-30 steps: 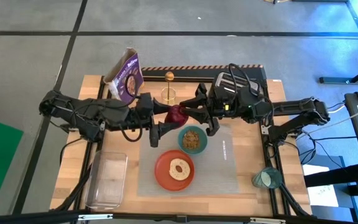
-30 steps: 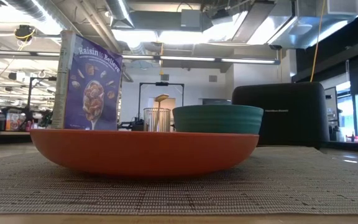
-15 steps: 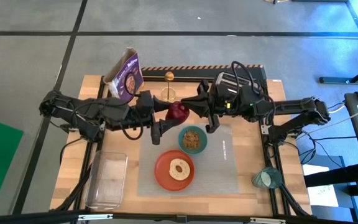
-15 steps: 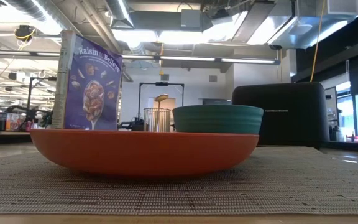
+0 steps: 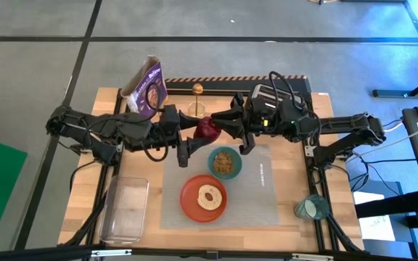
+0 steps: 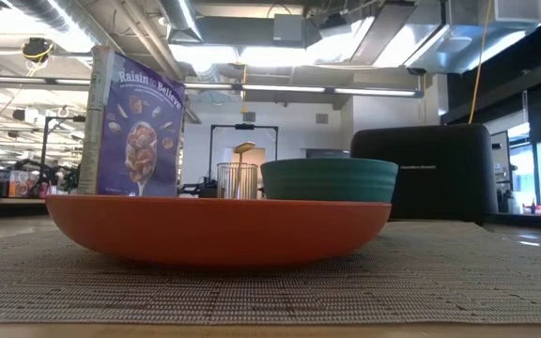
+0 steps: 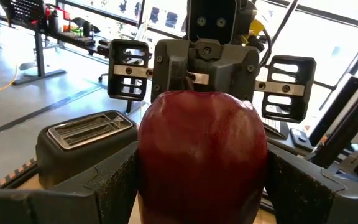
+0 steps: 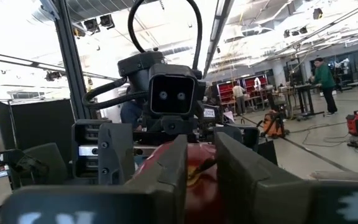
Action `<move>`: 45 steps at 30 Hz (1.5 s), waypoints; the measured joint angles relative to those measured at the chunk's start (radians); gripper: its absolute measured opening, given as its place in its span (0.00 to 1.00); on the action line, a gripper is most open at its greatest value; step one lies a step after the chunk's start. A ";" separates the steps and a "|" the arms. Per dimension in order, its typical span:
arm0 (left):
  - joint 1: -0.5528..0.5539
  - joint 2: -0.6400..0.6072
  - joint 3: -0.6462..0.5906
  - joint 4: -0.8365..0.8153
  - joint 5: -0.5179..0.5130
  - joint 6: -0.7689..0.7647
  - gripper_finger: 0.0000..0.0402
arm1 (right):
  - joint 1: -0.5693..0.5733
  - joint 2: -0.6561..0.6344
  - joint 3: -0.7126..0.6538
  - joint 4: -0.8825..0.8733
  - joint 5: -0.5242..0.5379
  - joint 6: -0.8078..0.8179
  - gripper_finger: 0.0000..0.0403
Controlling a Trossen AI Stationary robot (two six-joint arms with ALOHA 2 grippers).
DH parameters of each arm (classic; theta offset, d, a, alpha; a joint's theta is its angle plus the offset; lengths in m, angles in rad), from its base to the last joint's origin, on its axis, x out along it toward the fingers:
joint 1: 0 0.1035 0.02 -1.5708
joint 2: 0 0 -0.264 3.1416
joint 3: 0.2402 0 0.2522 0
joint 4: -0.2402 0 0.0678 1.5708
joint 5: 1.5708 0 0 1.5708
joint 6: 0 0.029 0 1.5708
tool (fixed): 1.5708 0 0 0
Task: Arrange a breakfast setting
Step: Put the red apple on the orange plate
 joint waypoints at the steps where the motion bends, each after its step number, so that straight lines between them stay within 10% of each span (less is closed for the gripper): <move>1: 0.000 0.000 0.000 -0.001 -0.008 0.000 0.73 | 0.000 0.000 0.000 0.001 0.000 0.000 0.21; 25: 0.000 -0.006 0.000 -0.016 -0.048 0.011 0.73 | -0.010 -0.035 -0.005 -0.037 0.104 -0.094 0.23; 45: 0.019 0.002 0.002 -0.057 0.010 0.043 0.73 | -0.020 -0.029 -0.003 -0.073 -0.009 -0.056 0.29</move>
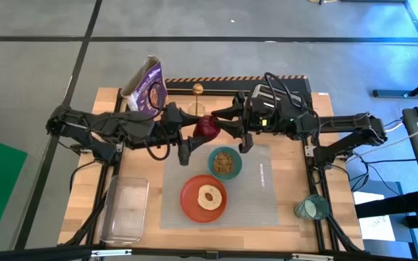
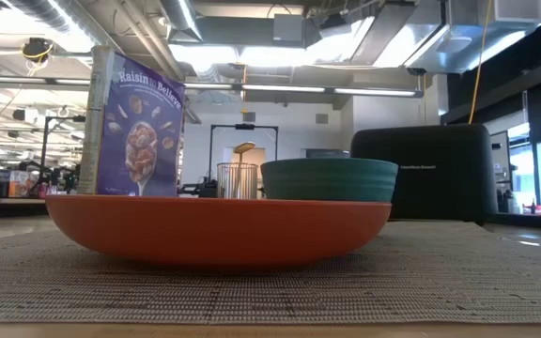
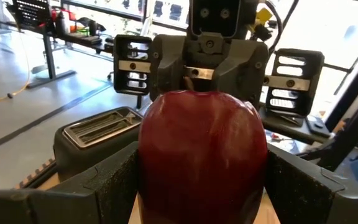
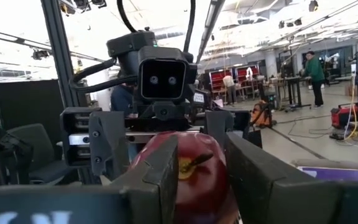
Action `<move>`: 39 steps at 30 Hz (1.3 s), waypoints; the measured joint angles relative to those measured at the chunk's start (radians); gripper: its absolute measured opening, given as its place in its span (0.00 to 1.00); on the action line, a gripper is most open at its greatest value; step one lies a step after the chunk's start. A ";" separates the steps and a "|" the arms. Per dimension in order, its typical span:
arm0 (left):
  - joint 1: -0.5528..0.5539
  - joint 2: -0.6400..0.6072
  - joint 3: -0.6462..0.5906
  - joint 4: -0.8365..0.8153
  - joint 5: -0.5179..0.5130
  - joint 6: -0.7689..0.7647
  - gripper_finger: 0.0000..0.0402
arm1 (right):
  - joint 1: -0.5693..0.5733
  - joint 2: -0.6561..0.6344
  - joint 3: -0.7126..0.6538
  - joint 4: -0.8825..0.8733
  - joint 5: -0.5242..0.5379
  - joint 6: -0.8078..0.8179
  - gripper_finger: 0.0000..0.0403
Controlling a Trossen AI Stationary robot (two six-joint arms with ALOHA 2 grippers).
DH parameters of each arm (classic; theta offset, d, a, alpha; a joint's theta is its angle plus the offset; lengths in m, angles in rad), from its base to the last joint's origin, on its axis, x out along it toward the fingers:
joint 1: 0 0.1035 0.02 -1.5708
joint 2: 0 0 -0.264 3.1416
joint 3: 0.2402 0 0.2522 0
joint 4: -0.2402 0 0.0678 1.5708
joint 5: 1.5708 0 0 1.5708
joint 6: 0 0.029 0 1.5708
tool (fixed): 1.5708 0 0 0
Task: Arrange a breakfast setting
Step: Put the red apple on the orange plate
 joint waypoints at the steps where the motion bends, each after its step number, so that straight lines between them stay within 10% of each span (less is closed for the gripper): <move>1: 0.004 0.000 0.000 0.002 0.001 0.000 0.73 | 0.000 0.000 0.000 0.001 0.001 0.000 0.28; 11: 0.010 0.000 0.000 0.000 -0.034 0.002 0.73 | -0.001 -0.002 0.001 -0.006 -0.019 -0.006 0.02; 39: 0.010 0.000 0.000 -0.058 0.045 -0.063 0.90 | 0.002 0.001 0.000 -0.052 0.022 -0.014 0.00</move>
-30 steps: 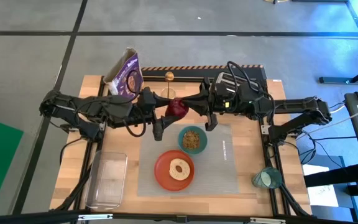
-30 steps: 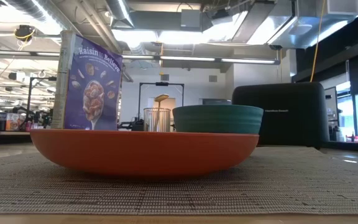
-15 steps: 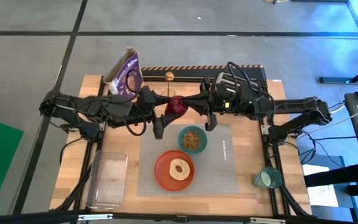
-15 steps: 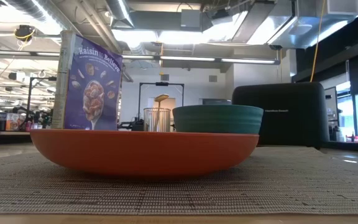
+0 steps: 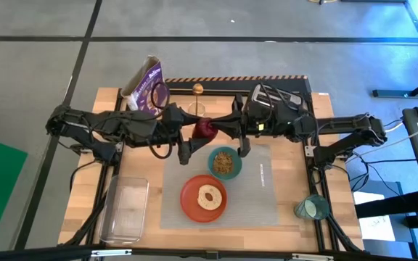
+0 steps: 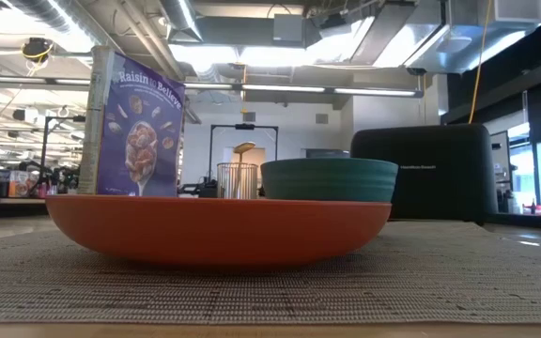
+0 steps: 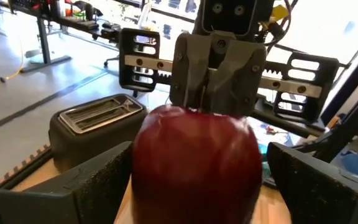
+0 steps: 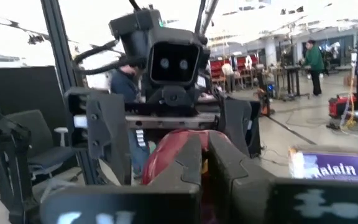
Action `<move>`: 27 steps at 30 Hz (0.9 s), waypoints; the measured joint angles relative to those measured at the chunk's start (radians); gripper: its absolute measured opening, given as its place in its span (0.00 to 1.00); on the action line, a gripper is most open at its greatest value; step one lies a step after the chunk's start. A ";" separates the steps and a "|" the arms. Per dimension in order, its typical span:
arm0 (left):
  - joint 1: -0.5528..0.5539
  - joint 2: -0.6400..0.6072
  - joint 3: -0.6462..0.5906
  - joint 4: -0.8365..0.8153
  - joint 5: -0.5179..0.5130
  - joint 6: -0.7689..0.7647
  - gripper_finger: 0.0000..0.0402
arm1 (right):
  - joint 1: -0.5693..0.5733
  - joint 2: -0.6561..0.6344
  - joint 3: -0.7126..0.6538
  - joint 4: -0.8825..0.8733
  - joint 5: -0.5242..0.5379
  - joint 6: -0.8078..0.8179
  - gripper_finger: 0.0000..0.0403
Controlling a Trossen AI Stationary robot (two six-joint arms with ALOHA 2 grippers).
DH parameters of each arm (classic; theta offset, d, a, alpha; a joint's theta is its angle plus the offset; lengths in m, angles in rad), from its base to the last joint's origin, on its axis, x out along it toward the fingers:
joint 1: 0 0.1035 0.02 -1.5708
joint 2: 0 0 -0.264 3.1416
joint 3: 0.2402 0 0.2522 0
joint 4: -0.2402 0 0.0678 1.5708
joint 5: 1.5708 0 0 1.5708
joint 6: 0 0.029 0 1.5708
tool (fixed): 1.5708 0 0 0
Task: Arrange a breakfast setting
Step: Put the red apple on the orange plate
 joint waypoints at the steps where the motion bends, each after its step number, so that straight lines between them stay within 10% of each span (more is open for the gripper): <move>1: 0.000 0.000 0.000 -0.005 -0.001 0.000 0.92 | 0.000 0.000 0.000 -0.017 0.010 -0.007 0.00; 27: -0.036 -0.193 0.000 -0.313 -0.130 -0.138 0.98 | 0.142 0.240 0.002 -0.232 0.086 0.015 0.00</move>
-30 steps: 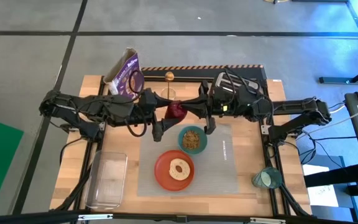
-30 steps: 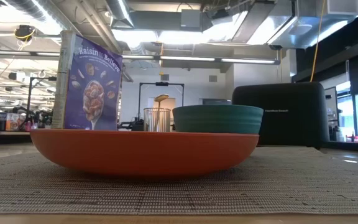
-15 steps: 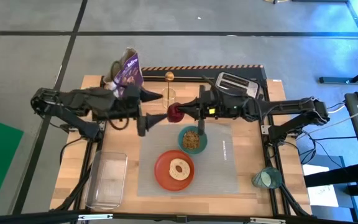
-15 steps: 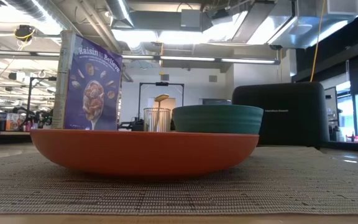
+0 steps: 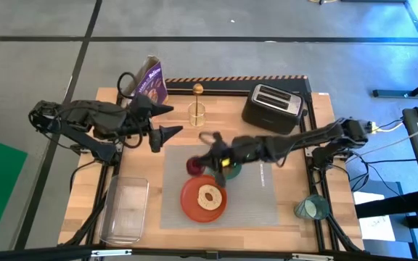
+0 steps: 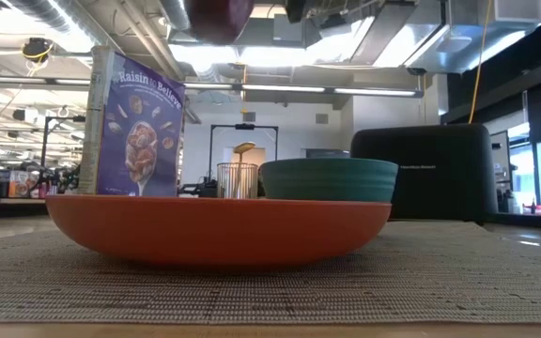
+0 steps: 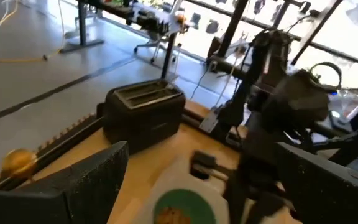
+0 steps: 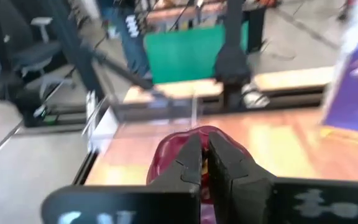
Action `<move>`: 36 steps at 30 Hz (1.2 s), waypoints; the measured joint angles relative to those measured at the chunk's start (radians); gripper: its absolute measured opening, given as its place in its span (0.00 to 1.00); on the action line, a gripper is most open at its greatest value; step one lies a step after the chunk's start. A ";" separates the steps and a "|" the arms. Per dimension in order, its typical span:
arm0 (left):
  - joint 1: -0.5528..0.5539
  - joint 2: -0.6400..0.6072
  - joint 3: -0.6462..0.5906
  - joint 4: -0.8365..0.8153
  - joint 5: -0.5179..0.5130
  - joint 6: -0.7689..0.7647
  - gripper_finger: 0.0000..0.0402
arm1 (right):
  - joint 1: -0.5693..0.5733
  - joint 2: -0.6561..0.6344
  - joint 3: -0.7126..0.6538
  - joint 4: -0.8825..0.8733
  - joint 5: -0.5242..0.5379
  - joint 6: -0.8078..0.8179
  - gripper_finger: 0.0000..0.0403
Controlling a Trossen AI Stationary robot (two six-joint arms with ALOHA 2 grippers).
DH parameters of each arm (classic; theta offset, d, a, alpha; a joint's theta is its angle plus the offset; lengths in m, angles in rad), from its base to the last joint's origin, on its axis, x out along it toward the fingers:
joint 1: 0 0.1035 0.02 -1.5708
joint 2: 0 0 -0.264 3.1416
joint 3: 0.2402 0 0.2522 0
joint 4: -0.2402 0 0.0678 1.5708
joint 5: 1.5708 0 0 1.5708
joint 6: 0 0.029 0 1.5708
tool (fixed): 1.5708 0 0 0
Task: Arrange a breakfast setting
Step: Put the red apple on the orange plate
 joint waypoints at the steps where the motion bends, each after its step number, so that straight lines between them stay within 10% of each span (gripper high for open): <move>1: 0.000 0.001 0.000 -0.007 0.000 -0.001 0.98 | 0.013 0.016 0.000 0.001 0.000 0.000 0.00; 36: 0.000 0.019 0.000 -0.177 0.185 0.000 0.98 | 0.172 0.408 0.000 0.199 0.120 0.132 0.04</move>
